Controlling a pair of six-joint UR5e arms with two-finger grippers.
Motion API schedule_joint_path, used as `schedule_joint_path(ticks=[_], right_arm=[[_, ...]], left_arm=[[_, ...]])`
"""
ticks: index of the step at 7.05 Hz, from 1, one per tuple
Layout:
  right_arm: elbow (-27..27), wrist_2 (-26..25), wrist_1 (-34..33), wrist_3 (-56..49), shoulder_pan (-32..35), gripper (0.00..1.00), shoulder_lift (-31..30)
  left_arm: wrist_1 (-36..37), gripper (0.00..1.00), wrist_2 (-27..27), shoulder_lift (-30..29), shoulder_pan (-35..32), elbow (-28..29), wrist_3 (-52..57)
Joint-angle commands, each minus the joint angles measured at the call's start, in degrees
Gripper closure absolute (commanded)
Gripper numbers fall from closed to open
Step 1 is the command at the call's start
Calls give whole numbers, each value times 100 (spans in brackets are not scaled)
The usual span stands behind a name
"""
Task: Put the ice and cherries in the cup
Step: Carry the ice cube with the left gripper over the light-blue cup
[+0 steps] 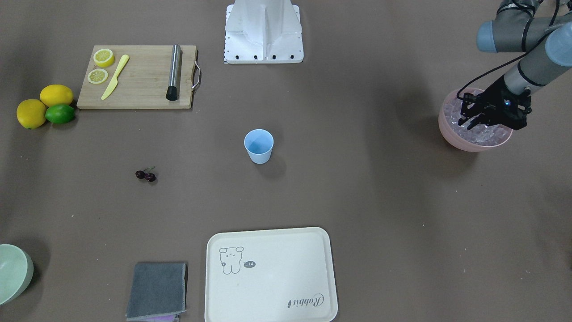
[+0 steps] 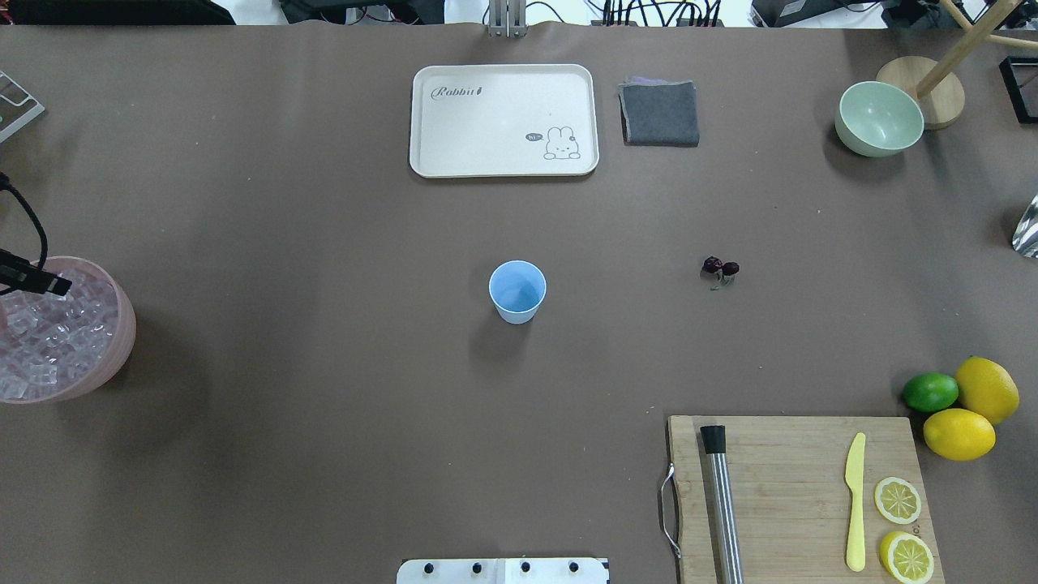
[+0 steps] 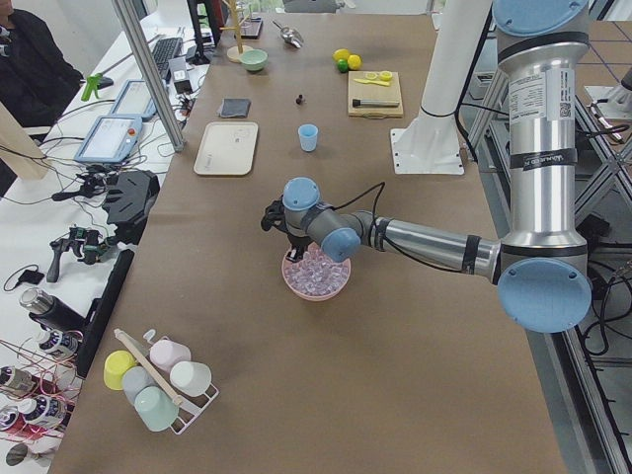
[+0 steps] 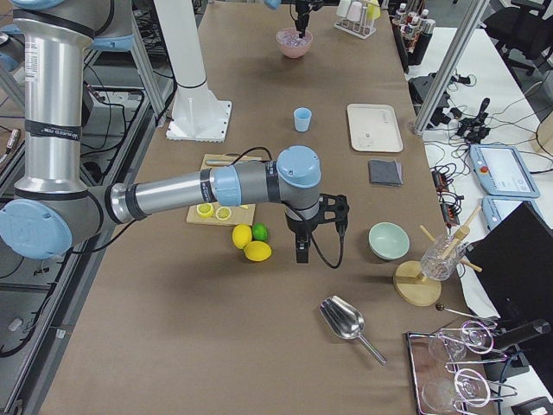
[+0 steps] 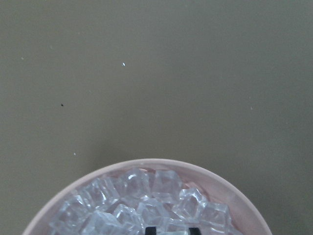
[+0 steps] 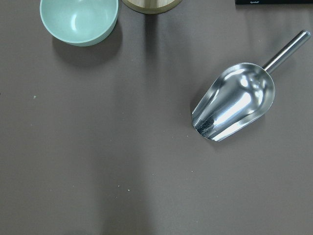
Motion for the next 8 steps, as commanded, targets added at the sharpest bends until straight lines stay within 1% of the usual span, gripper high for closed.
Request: schedule_joint_path(ticks=[1, 2, 3, 4, 5, 6, 7, 8], right_arm=[[25, 47, 0, 13, 0, 0, -24], [17, 64, 0, 13, 0, 0, -24], [8, 65, 0, 4, 0, 0, -24], [-1, 73, 0, -5, 0, 0, -32], [-10, 99, 0, -5, 0, 0, -50], [-10, 152, 0, -31, 0, 0, -59], [-10, 152, 0, -48, 0, 0, -50], [-10, 144, 0, -49, 0, 0, -50]], left_arm=[[-4, 100, 37, -88, -492, -337, -48], [-22, 100, 28, -298, -493, -425, -127], [-39, 100, 20, -796, -450, -479, -841], [-31, 100, -15, -1593, -249, -436, -1762], [-31, 100, 45, -2140, 353, -348, -2346], [-22, 100, 385, -2755, 881, -182, -2926], [13, 100, 684, -3378, 1426, 107, -3445], [13, 100, 1383, -3733, 2023, 197, -3894]])
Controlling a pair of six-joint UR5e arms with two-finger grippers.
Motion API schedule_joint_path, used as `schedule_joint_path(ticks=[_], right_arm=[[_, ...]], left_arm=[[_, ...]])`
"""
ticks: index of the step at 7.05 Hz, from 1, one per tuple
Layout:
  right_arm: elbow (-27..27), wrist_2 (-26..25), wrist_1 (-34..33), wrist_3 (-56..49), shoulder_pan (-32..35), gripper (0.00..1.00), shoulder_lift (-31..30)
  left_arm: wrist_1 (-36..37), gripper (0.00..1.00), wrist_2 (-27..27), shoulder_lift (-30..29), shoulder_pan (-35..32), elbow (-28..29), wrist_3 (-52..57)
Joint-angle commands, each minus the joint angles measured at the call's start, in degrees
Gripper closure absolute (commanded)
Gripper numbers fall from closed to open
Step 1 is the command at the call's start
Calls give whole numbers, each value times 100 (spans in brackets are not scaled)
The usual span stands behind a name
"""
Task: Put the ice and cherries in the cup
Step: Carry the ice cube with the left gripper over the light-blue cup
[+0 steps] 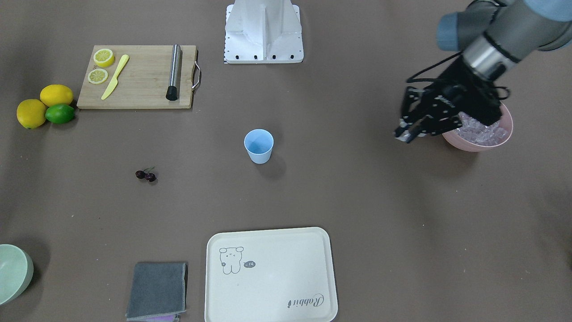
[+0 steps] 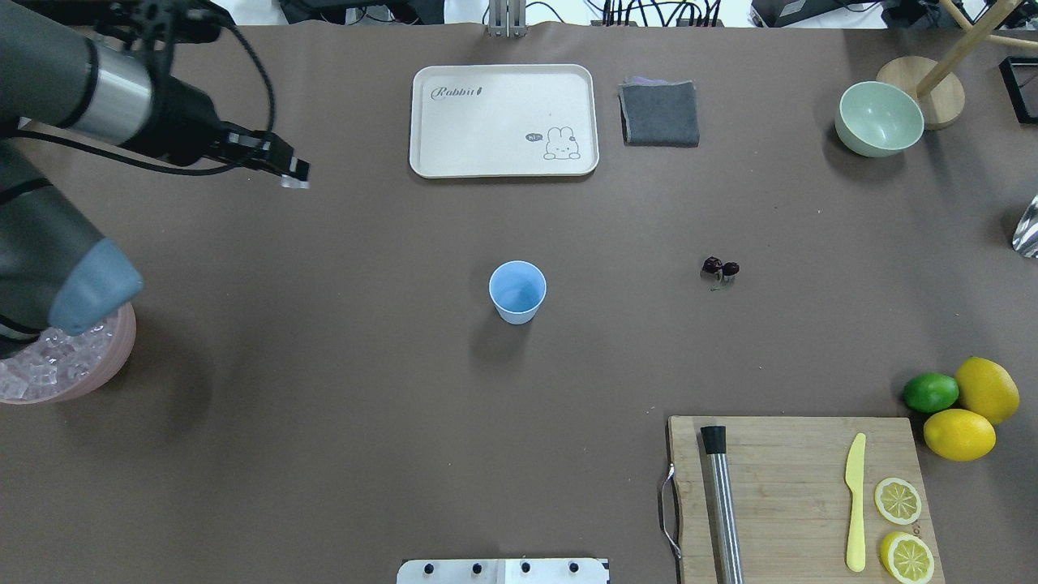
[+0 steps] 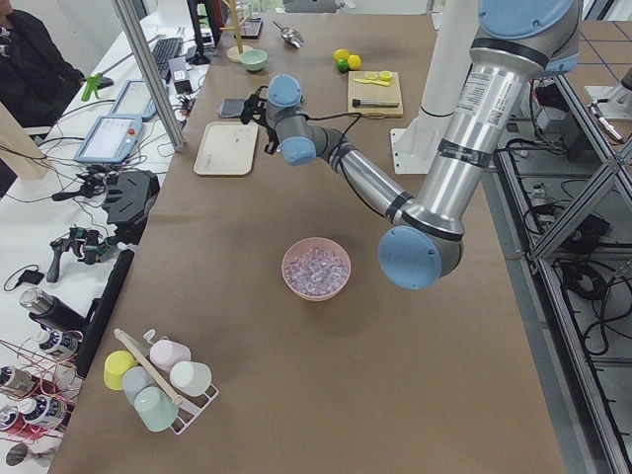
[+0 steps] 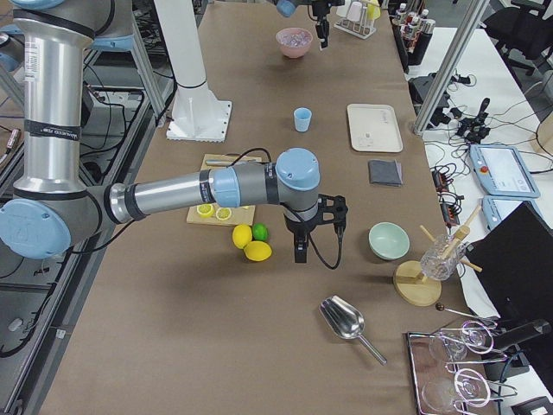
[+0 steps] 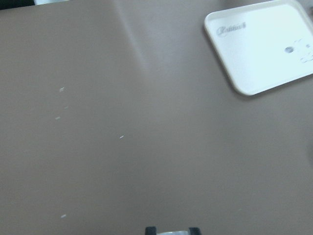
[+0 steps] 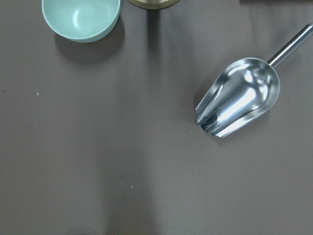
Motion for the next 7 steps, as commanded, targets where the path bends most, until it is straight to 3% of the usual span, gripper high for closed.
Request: schedule_joint_path(ticks=[1, 2, 3, 5, 7], right_arm=[[-1, 1, 0, -9, 0, 0, 1], [-9, 1, 0, -9, 0, 0, 1], [-10, 1, 0, 17, 0, 0, 1], [-9, 1, 0, 35, 0, 0, 1], [-10, -8, 0, 43, 0, 0, 1]], left_arm=[[4, 100, 1364, -813, 1323, 324, -869], [-31, 100, 2050, -1111, 1782, 587, -1037], [-49, 100, 2405, -1401, 1978, 885, -1152], [-84, 100, 2461, -1536, 2024, 1256, -1136], [-583, 100, 2566, -1545, 2129, 1573, -1170]])
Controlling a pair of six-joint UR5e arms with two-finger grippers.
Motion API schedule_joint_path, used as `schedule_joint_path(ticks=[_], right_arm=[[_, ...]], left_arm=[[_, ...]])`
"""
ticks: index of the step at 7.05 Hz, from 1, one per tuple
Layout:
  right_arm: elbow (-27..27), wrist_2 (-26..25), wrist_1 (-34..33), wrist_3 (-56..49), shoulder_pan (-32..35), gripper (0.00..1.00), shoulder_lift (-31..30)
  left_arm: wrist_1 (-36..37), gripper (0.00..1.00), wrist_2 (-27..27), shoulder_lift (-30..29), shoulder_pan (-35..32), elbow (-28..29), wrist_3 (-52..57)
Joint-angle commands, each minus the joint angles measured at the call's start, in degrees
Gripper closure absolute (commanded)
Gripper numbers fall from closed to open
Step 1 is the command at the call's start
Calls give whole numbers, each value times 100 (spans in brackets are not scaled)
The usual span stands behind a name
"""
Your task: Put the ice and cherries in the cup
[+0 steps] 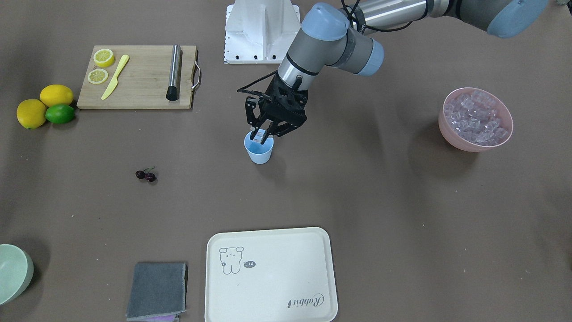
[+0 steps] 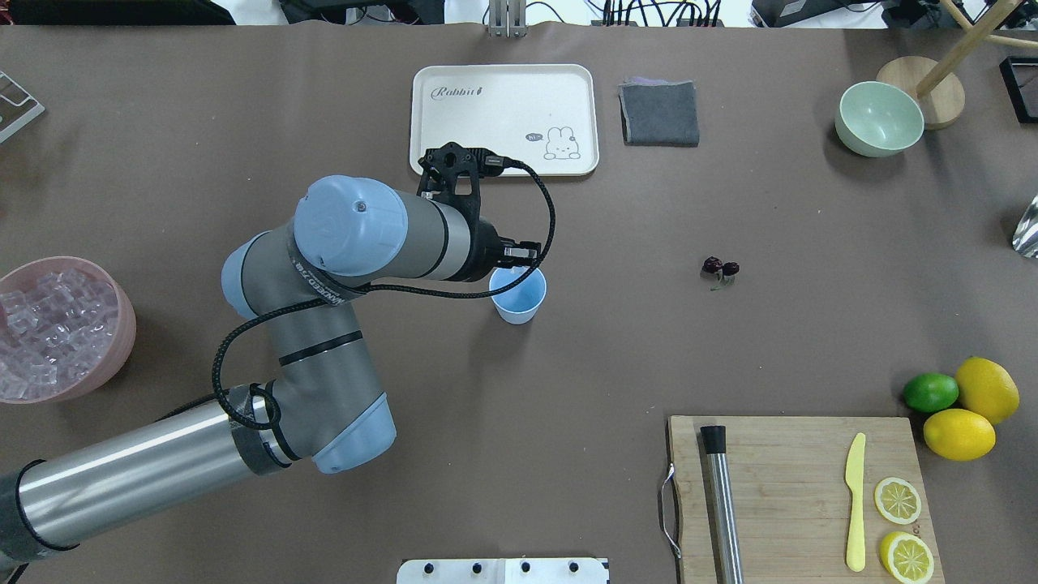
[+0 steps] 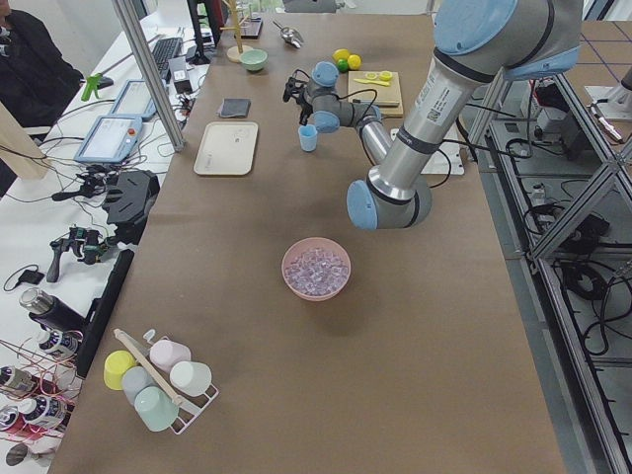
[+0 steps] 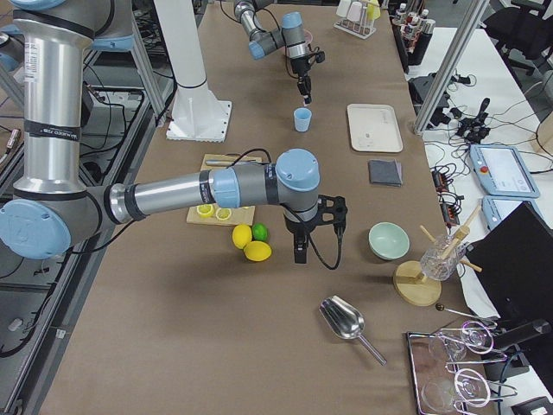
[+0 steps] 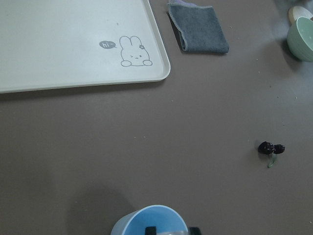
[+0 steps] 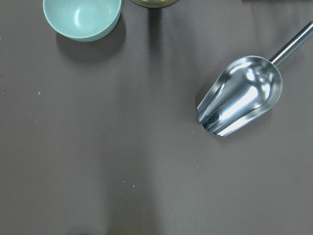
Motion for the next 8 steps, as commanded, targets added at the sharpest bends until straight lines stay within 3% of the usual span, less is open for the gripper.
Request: schedule_joint_path(ticks=[1, 2, 3, 4, 5, 6, 8], right_arm=[[-2, -7, 0, 9, 0, 0, 9], [-2, -7, 0, 9, 0, 0, 26], [-2, -7, 0, 9, 0, 0, 26], [-2, -16, 0, 9, 0, 0, 26], [-19, -16, 0, 9, 0, 0, 35], [-19, -7, 0, 9, 0, 0, 35], [-11, -7, 0, 9, 0, 0, 44]], left_arm=[[-249, 100, 59, -16, 57, 154, -23], [-231, 19, 33, -7, 39, 136, -14], [-196, 3, 7, 10, 22, 119, -6], [-179, 3, -98, 45, -48, 84, 21], [117, 3, -560, 71, -310, -30, 29], [982, 3, -1165, 594, -695, -840, 143], [2468, 3, -1470, 1727, -1364, -2345, 1683]])
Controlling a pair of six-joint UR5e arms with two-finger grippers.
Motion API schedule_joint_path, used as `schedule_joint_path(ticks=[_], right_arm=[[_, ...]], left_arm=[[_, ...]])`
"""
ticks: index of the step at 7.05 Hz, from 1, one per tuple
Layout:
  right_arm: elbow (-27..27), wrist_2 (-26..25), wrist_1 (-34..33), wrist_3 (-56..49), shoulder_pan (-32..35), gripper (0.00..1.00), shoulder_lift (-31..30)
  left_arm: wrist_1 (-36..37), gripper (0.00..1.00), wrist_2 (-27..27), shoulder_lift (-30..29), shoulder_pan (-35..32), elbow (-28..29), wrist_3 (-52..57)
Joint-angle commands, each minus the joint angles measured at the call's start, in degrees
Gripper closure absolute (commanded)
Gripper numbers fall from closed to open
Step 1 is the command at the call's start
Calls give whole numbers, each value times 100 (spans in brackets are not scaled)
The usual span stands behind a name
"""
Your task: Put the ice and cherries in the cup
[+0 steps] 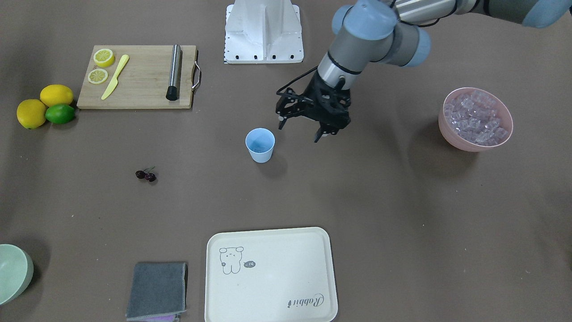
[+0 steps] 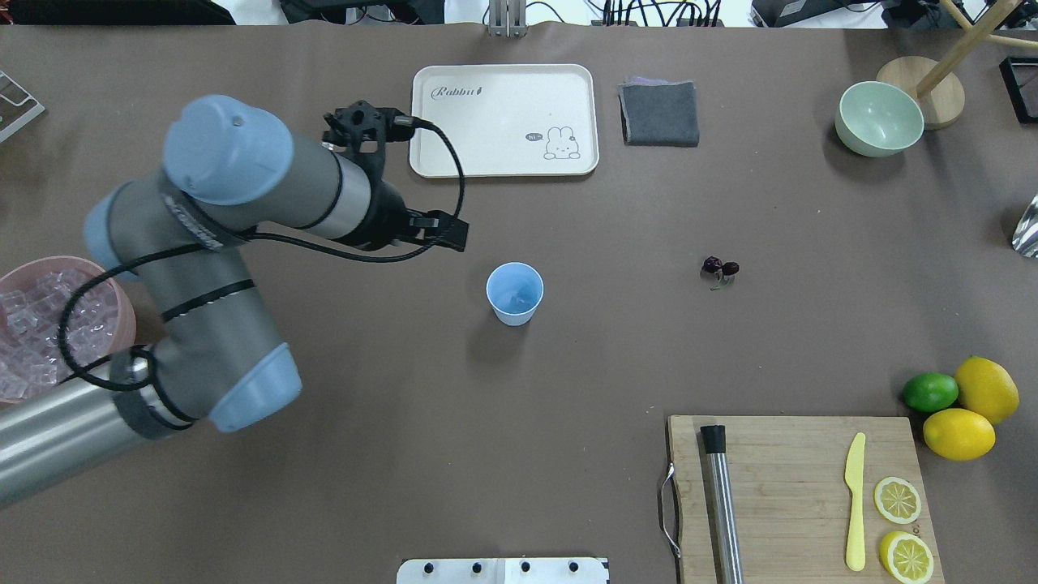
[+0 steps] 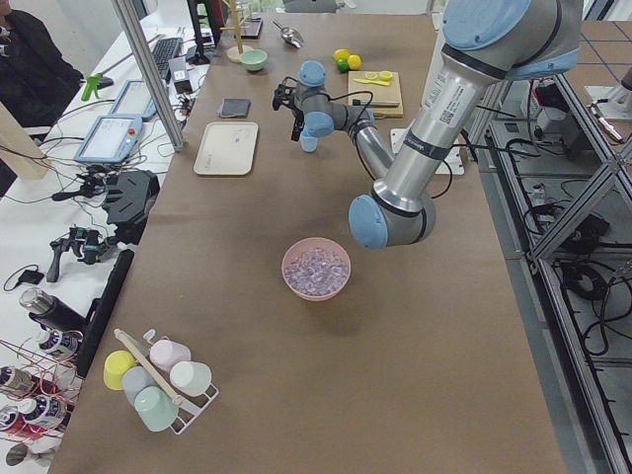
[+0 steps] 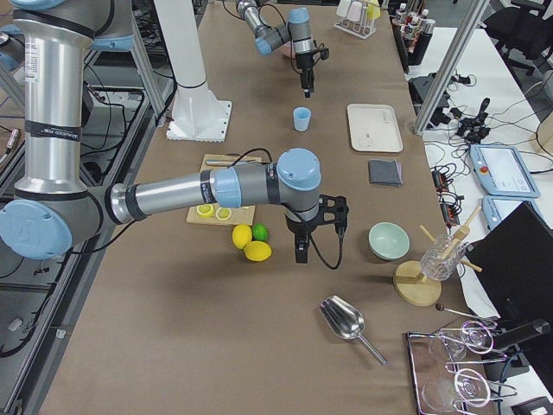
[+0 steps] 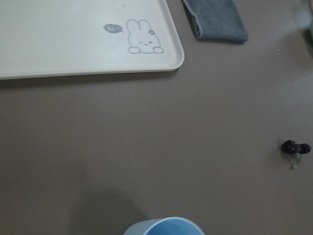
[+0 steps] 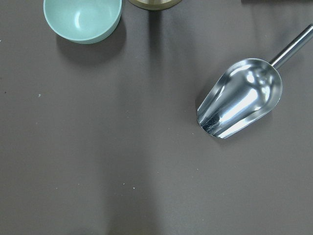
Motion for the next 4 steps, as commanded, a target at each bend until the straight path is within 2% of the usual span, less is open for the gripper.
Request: schedule_joint_path(ticks=[1, 2, 3, 4], right_arm=[[3, 1, 0, 5, 0, 0, 4], [12, 1, 0, 5, 0, 0, 4], [-5, -8, 0, -4, 0, 0, 4], [-14, -8, 0, -4, 0, 0, -5]], left_arm=[[1416, 3, -284, 1009, -750, -1192, 1479], [1508, 3, -328, 1857, -1058, -1588, 1808], [1283, 3, -303, 2875, -1235, -1940, 2377], [680, 3, -337, 3703, -1602, -1969, 2887]])
